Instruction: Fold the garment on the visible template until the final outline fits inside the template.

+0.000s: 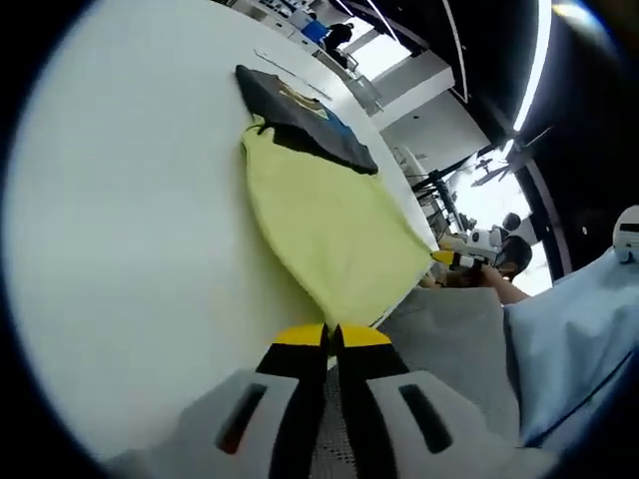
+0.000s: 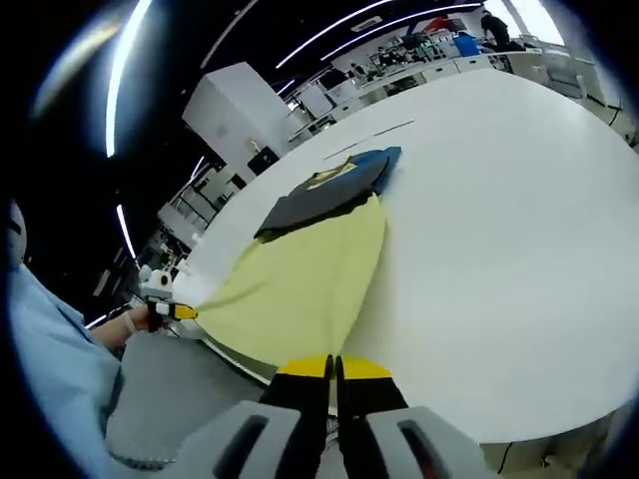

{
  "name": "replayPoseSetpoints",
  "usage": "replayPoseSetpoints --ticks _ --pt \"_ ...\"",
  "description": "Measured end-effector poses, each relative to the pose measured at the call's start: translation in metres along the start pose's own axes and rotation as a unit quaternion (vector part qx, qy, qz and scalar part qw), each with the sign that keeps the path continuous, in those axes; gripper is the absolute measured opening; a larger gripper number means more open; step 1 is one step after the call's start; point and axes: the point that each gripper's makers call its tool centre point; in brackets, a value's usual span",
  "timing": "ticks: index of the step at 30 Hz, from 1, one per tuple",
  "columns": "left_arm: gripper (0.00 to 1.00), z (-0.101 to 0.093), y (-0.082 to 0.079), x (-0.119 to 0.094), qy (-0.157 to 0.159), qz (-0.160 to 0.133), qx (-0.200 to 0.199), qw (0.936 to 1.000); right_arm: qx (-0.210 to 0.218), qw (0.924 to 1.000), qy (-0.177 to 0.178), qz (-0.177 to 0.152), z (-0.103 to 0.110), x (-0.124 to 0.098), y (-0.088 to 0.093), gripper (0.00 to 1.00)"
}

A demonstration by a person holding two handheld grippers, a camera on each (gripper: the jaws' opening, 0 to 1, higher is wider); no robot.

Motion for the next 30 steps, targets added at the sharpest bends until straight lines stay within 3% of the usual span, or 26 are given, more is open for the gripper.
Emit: replayPoseSetpoints --ticks 7,19,23,30 --pt "0.0 -0.019 0.012 -0.008 0.02 0.009 -0.004 0.9997 0.017 0.9998 -0.01 0.007 0.012 -0.011 0.019 0.0" --pt "0.0 -0.024 0.025 -0.008 0.023 0.01 -0.013 0.9996 0.044 0.9988 -0.022 0.005 0.016 -0.018 0.029 0.0" --pt "0.0 -0.025 0.012 -0.011 0.02 -0.005 -0.011 0.9997 0.055 0.9978 -0.035 -0.013 0.019 -0.022 0.014 0.0" --pt "0.0 -0.03 -0.036 -0.022 0.022 -0.054 0.017 0.9982 0.053 0.9958 -0.052 -0.054 0.017 -0.026 -0.03 0.0"
Point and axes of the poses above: the point that each gripper's makers call its tool centre point, and the gripper's own axes: x roughly forward along the fingers, z roughly to its left, y roughly out of its underside, and after that the axes turned 10 degrees about z, right-handed
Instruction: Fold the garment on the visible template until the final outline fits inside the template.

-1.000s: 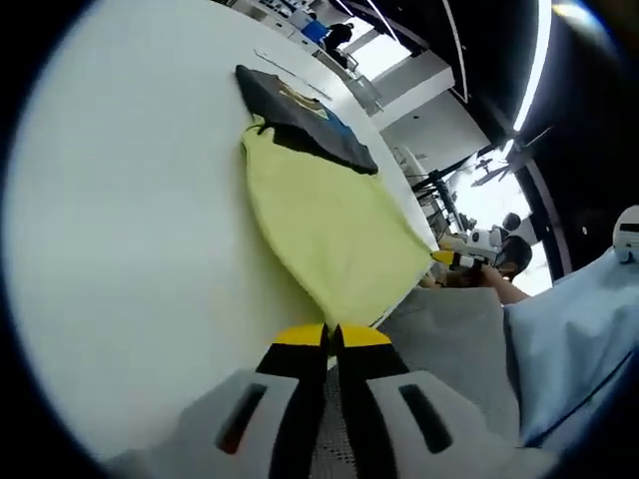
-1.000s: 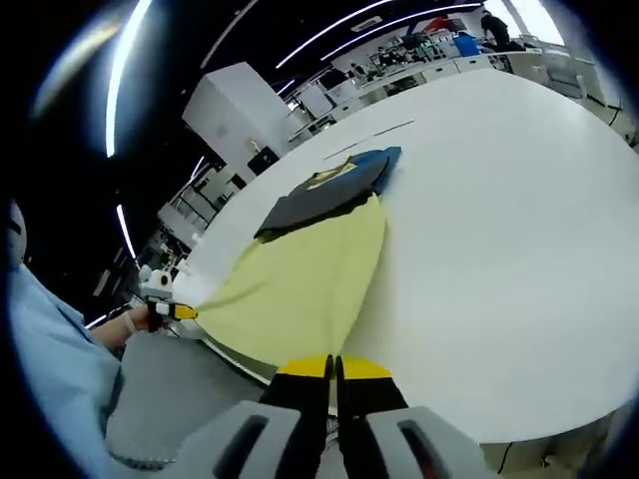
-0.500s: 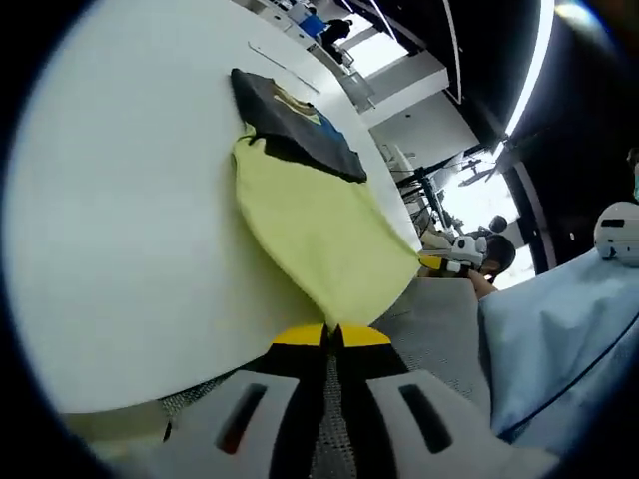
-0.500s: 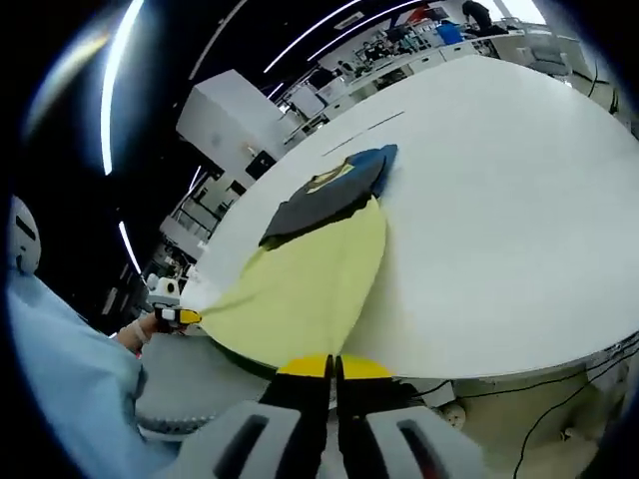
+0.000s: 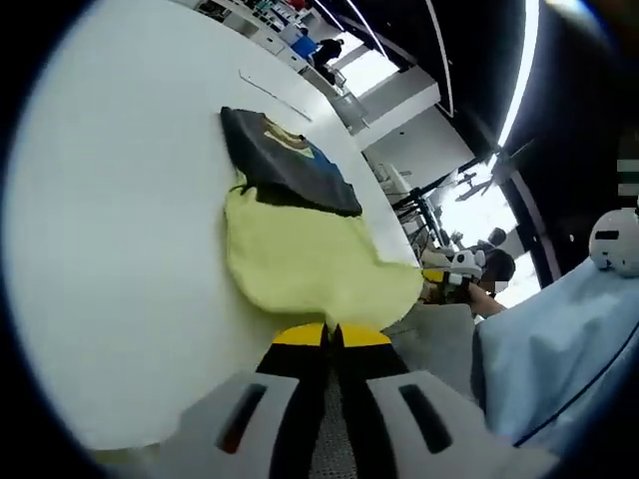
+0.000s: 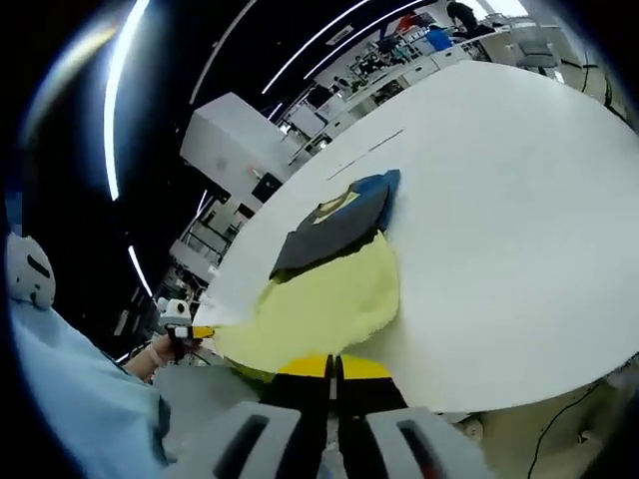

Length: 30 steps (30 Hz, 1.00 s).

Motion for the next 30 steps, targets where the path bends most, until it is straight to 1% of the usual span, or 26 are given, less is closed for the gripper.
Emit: replayPoseSetpoints --ticks 1,3,4,5,6,7,8,9,10,11,13,14,16,17,18,20,21,22,24,26,28,30 --pt "0.0 0.001 -0.011 0.0 -0.004 -0.01 0.014 0.9998 -0.003 1.0 -0.002 -0.003 0.001 0.001 -0.007 0.0" --pt "0.0 0.002 -0.026 0.0 -0.005 -0.018 0.019 0.9996 -0.011 0.9999 -0.005 -0.008 0.004 0.004 -0.02 0.0" --pt "0.0 0.003 -0.034 0.0 -0.006 -0.023 0.026 0.9994 -0.02 0.9997 -0.006 -0.012 0.006 0.007 -0.031 0.0" --pt "0.0 0.006 -0.044 0.001 -0.012 -0.029 0.031 0.999 -0.025 0.9996 -0.007 -0.014 0.007 0.009 -0.038 0.0" --pt "0.0 0.007 -0.051 0.001 -0.014 -0.032 0.032 0.9989 -0.035 0.9992 -0.009 -0.016 0.01 0.011 -0.049 0.0" --pt "0.0 0.007 -0.063 0.001 -0.016 -0.043 0.033 0.9984 -0.042 0.9989 -0.009 -0.017 0.011 0.013 -0.056 0.0" --pt "0.0 0.006 -0.067 0.0 -0.016 -0.047 0.033 0.9982 -0.048 0.9986 -0.009 -0.019 0.012 0.014 -0.063 0.0" --pt "0.0 0.005 -0.082 -0.001 -0.013 -0.063 0.037 0.9972 -0.059 0.9979 -0.011 -0.025 0.015 0.015 -0.074 0.0" --pt "0.0 0.004 -0.091 -0.001 -0.013 -0.076 0.043 0.9961 -0.063 0.9975 -0.011 -0.027 0.016 0.016 -0.081 0.0" --pt "0.0 0.005 -0.107 -0.004 -0.017 -0.094 0.053 0.9939 -0.071 0.9968 -0.01 -0.034 0.018 0.017 -0.093 0.0" --pt "0.0 0.007 -0.125 -0.005 -0.019 -0.111 0.054 0.9922 -0.079 0.9957 -0.013 -0.046 0.015 0.019 -0.113 0.0" --pt "0.0 0.009 -0.138 -0.006 -0.021 -0.124 0.057 0.9904 -0.082 0.9952 -0.014 -0.052 0.013 0.02 -0.121 0.0" --pt "0.0 0.014 -0.156 -0.005 -0.024 -0.136 0.055 0.9888 -0.089 0.9946 -0.013 -0.051 0.007 0.026 -0.137 0.0" --pt "0.0 0.017 -0.164 -0.005 -0.022 -0.143 0.05 0.9882 -0.101 0.9936 -0.005 -0.051 0.002 0.03 -0.147 0.0" --pt "0.0 0.02 -0.172 -0.004 -0.023 -0.147 0.05 0.9876 -0.106 0.9929 -0.004 -0.054 0.001 0.032 -0.153 0.0" --pt "0.0 0.026 -0.187 -0.005 -0.035 -0.164 0.05 0.9845 -0.109 0.9924 -0.006 -0.058 -0.001 0.036 -0.168 0.0" --pt "0.0 0.026 -0.191 -0.004 -0.037 -0.169 0.048 0.9838 -0.112 0.9919 -0.006 -0.06 -0.001 0.038 -0.174 0.0" --pt "0.0 0.028 -0.198 -0.003 -0.034 -0.179 0.05 0.982 -0.118 0.9909 -0.006 -0.064 -0.001 0.039 -0.181 0.0" --pt "0.0 0.033 -0.207 -0.002 -0.037 -0.183 0.049 0.9811 -0.127 0.9895 -0.006 -0.07 -0.002 0.044 -0.196 0.0" --pt "0.0 0.044 -0.216 0.002 -0.043 -0.187 0.039 0.9807 -0.131 0.9886 -0.004 -0.074 -0.004 0.051 -0.21 0.0" --pt "0.0 0.051 -0.221 0.005 -0.048 -0.186 0.033 0.9807 -0.14 0.987 0.004 -0.078 -0.006 0.056 -0.224 0.0" --pt "0.0 0.059 -0.227 0.008 -0.054 -0.187 0.03 0.9805 -0.143 0.9864 0.007 -0.08 -0.008 0.062 -0.233 0.0"
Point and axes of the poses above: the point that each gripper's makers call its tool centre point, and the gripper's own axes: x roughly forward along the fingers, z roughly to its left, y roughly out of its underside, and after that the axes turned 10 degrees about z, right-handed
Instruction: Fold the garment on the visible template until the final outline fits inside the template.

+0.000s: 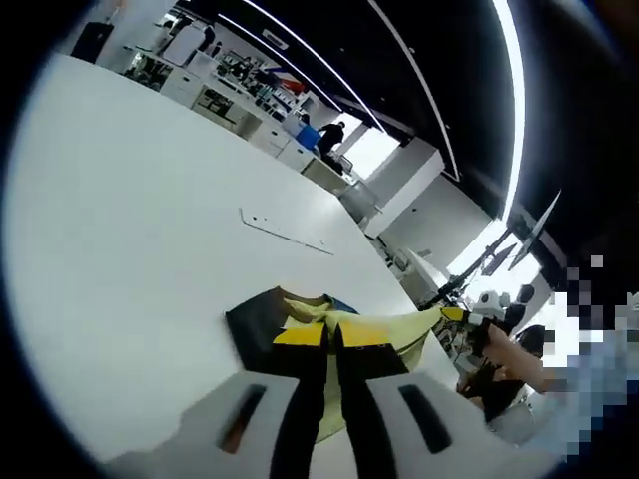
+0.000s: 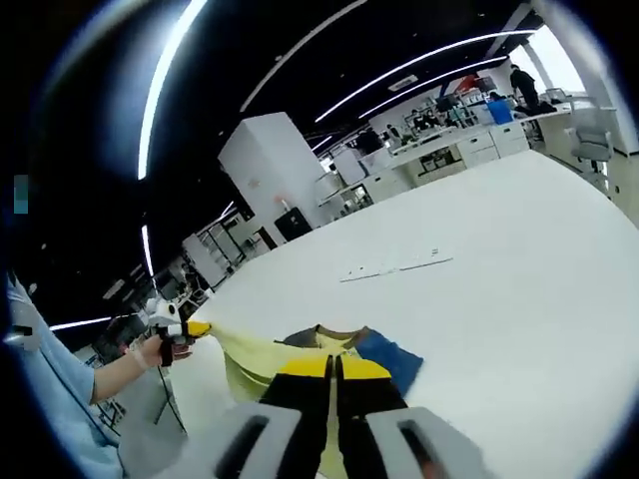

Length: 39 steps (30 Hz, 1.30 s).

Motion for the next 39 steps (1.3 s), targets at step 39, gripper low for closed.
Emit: replayPoseSetpoints --ticks 39 --pt "0.0 0.094 0.037 0.072 -0.088 0.052 -0.067 0.9925 0.046 0.9919 0.081 0.086 -0.11 0.092 0.051 0.0"
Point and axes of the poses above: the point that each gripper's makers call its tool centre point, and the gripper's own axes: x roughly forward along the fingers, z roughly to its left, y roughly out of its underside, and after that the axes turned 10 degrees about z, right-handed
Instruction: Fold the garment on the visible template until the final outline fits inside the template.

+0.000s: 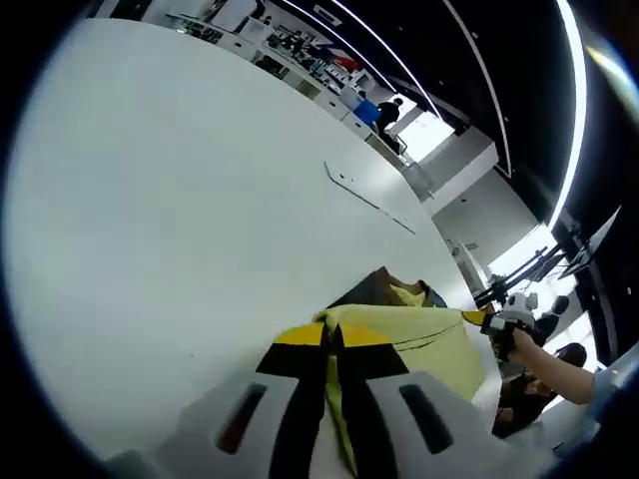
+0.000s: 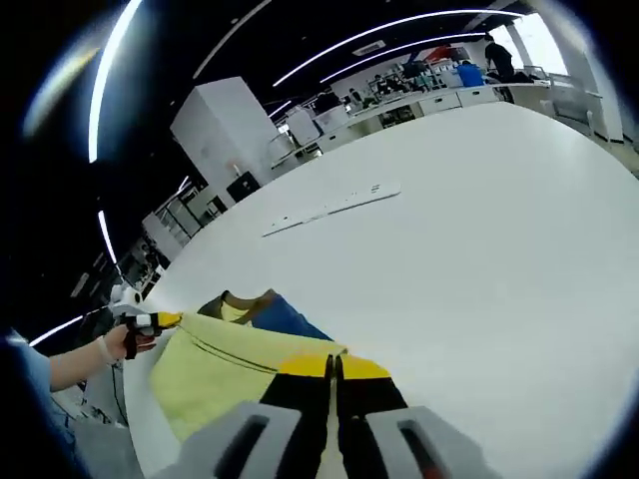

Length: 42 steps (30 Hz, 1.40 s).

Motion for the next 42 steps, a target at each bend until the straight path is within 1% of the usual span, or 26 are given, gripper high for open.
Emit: replayPoseSetpoints --ticks 3,6,10,13,14,15,17,21,25,27,29,30,31,32,33,34,35,36,37,38,39,40,41,42 --pt "0.0 0.004 0.002 0.003 -0.008 0.005 0.011 0.9999 -0.009 0.9999 0.007 0.006 0.0 0.003 0.004 0.0" --pt "0.0 0.007 0.004 0.004 -0.011 0.01 0.01 0.9998 -0.008 0.9998 0.015 0.014 -0.002 0.006 0.009 0.0" --pt "0.0 0.008 0.003 0.003 -0.009 0.007 0.008 0.9999 -0.015 0.9995 0.022 0.016 -0.002 0.007 0.012 0.0" --pt "0.0 0.008 0.003 0.004 -0.011 0.008 0.014 0.9998 -0.014 0.9995 0.023 0.018 -0.002 0.008 0.013 0.0" --pt "0.0 0.009 0.003 0.003 -0.014 0.008 0.024 0.9996 -0.025 0.9991 0.027 0.022 -0.002 0.008 0.015 0.0" --pt "0.0 0.008 0.003 0.003 -0.017 0.008 0.032 0.9993 -0.04 0.9986 0.031 0.018 -0.001 0.009 0.014 0.0" --pt "0.0 0.008 0.003 0.003 -0.019 0.008 0.033 0.9993 -0.036 0.9986 0.035 0.019 0.0 0.007 0.015 0.0" --pt "0.0 0.011 0.002 0.003 -0.016 0.007 0.034 0.9993 -0.042 0.9983 0.037 0.02 0.0 0.007 0.016 0.0" --pt "0.0 0.013 0.0 0.003 -0.019 0.006 0.037 0.9991 -0.034 0.9986 0.036 0.019 0.0 0.007 0.016 0.0" --pt "0.0 0.012 0.0 0.003 -0.021 0.007 0.056 0.9982 -0.039 0.9983 0.039 0.021 0.002 0.007 0.016 0.0" --pt "0.01 0.01 -0.003 0.003 -0.021 0.001 0.092 0.9955 -0.044 0.9982 0.033 0.022 0.005 0.008 0.017 0.0" --pt "0.02 0.005 -0.005 0.002 -0.01 -0.006 0.114 0.9934 -0.062 0.9976 0.026 0.019 0.009 0.008 0.017 0.02" --pt "0.03 0.001 -0.009 0.0 0.001 -0.018 0.121 0.9925 -0.056 0.9979 0.028 0.018 0.01 0.007 0.016 0.08" --pt "0.05 0.003 -0.01 -0.003 -0.005 -0.013 0.114 0.9934 -0.058 0.9979 0.026 0.01 0.013 0.005 0.012 0.2" --pt "0.09 0.001 -0.014 -0.005 -0.002 -0.022 0.125 0.9919 -0.069 0.9971 0.032 0.006 0.013 0.005 0.009 0.28" --pt "0.14 -0.001 -0.022 -0.008 -0.002 -0.038 0.146 0.9886 -0.092 0.9948 0.045 0.006 0.011 0.003 0.007 0.33" --pt "0.22 0.0 -0.025 -0.011 -0.011 -0.043 0.156 0.9868 -0.101 0.9938 0.046 0.006 0.012 0.002 0.006 0.35" --pt "0.28 -0.003 -0.029 -0.013 -0.011 -0.05 0.172 0.9838 -0.117 0.9921 0.043 0.011 0.014 0.001 0.006 0.34" --pt "0.33 -0.006 -0.031 -0.016 -0.006 -0.054 0.184 0.9814 -0.121 0.9915 0.046 0.015 0.014 -0.001 0.007 0.35" --pt "0.39 -0.007 -0.032 -0.018 -0.008 -0.054 0.197 0.9789 -0.135 0.9894 0.051 0.015 0.014 -0.003 0.005 0.37" --pt "0.44 -0.008 -0.032 -0.021 -0.014 -0.051 0.219 0.9744 -0.149 0.9874 0.052 0.014 0.015 -0.004 0.004 0.39" --pt "0.5 -0.01 -0.033 -0.023 -0.014 -0.051 0.233 0.971 -0.158 0.9858 0.054 0.018 0.015 -0.006 0.004 0.4" --pt "0.57 -0.012 -0.032 -0.025 -0.015 -0.047 0.254 0.9659 -0.174 0.9827 0.058 0.025 0.015 -0.007 0.005 0.4" --pt "0.63 -0.013 -0.029 -0.025 -0.016 -0.038 0.267 0.9628 -0.184 0.9806 0.058 0.032 0.016 -0.008 0.006 0.39"
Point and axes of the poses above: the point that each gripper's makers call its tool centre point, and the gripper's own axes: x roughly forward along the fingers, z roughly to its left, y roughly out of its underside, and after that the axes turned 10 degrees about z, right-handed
